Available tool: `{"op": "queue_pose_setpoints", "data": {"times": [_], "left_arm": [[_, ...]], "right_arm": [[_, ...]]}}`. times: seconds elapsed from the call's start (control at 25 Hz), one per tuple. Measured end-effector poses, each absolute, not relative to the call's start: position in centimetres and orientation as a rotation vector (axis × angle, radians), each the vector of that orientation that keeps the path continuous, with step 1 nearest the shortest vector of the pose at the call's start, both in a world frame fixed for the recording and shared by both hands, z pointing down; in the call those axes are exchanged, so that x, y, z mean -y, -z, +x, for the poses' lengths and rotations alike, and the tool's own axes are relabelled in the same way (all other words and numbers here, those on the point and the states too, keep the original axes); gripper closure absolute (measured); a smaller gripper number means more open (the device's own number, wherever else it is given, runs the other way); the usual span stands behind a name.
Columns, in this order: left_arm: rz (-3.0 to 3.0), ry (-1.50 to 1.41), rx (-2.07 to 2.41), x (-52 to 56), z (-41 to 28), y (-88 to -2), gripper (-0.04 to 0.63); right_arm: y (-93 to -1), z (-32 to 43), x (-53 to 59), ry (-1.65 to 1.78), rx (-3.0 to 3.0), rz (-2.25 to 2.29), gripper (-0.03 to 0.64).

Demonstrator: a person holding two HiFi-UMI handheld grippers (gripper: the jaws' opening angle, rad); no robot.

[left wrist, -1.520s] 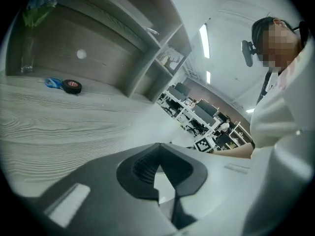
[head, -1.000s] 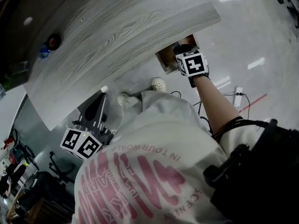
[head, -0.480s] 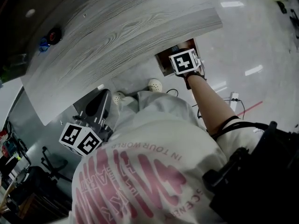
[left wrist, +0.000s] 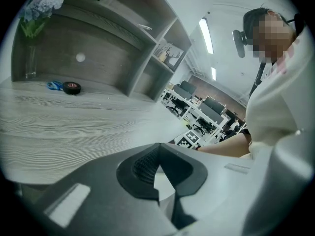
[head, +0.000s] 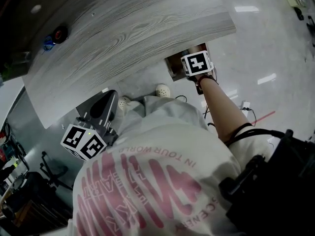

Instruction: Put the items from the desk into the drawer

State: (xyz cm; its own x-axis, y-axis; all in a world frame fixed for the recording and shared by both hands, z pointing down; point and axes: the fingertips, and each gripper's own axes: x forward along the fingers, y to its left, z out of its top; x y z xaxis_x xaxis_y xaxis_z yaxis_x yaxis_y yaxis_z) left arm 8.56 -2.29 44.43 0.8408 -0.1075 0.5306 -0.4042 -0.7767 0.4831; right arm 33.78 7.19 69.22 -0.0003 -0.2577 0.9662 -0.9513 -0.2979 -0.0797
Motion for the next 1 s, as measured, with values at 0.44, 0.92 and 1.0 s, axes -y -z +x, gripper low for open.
{"op": "queue_pose_setpoints", "data": {"times": [0.44, 0.92, 1.0], "left_arm": [[2.435, -0.617, 0.404, 2.6, 6.8, -43.8, 0.577], [2.507, -0.493, 0.260, 4.2, 5.9, -43.1, 0.577], [2.524, -0.470, 0.235, 4.9, 5.5, -42.5, 0.577]], "right_arm": [[-68.2, 34.0, -6.9, -1.343, 1.352, 1.764, 0.505], [-57.7, 35.7, -8.1, -1.348, 1.398, 2.273, 0.609], [-54.7, 35.8, -7.7, -1.345, 1.425, 2.405, 0.609]]}}
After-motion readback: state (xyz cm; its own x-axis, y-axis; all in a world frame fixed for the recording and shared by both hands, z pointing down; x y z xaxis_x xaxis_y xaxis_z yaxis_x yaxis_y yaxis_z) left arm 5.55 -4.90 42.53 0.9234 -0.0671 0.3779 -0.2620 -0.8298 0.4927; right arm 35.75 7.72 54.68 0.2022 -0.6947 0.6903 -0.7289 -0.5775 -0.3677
